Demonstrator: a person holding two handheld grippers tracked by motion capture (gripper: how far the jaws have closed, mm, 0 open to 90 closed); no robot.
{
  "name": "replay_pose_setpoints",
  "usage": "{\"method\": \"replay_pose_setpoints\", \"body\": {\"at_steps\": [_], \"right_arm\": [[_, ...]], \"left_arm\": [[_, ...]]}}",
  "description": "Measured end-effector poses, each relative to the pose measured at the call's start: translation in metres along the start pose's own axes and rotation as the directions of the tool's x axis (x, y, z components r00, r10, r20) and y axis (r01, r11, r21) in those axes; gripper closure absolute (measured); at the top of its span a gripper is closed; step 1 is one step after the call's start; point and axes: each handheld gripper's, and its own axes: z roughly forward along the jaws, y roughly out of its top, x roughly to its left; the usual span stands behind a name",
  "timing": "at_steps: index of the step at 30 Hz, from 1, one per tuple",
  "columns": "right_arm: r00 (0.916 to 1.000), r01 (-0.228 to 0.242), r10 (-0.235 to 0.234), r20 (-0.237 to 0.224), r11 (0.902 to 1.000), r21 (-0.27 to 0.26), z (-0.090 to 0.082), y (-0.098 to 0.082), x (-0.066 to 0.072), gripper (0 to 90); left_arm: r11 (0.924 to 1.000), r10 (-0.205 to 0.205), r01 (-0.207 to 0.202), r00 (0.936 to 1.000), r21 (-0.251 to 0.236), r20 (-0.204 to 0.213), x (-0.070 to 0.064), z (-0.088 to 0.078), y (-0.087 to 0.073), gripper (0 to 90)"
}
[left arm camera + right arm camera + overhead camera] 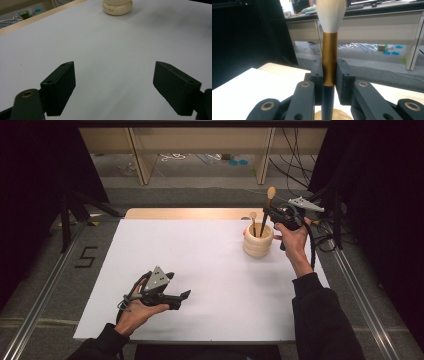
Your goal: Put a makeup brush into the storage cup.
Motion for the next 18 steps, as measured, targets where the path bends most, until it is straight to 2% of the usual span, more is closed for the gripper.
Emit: {"method": "replay_pose_setpoints", "body": {"at_steps": [17,18], "right_arm": [[0.9999,-0.014,0.014,0.002,0.9993,0.035,0.009,-0.014,-0.003,78.0],[0.9998,-0.021,0.020,0.007,0.9985,0.051,0.008,-0.014,-0.003,78.0]], "left_arm": [[1.0000,0.001,-0.001,1.0000,0.003,0.005,0.000,0.001,0.000,18.3],[1.0000,-0.001,0.001,1.0000,0.003,0.004,0.000,0.001,0.000,18.3]]}}
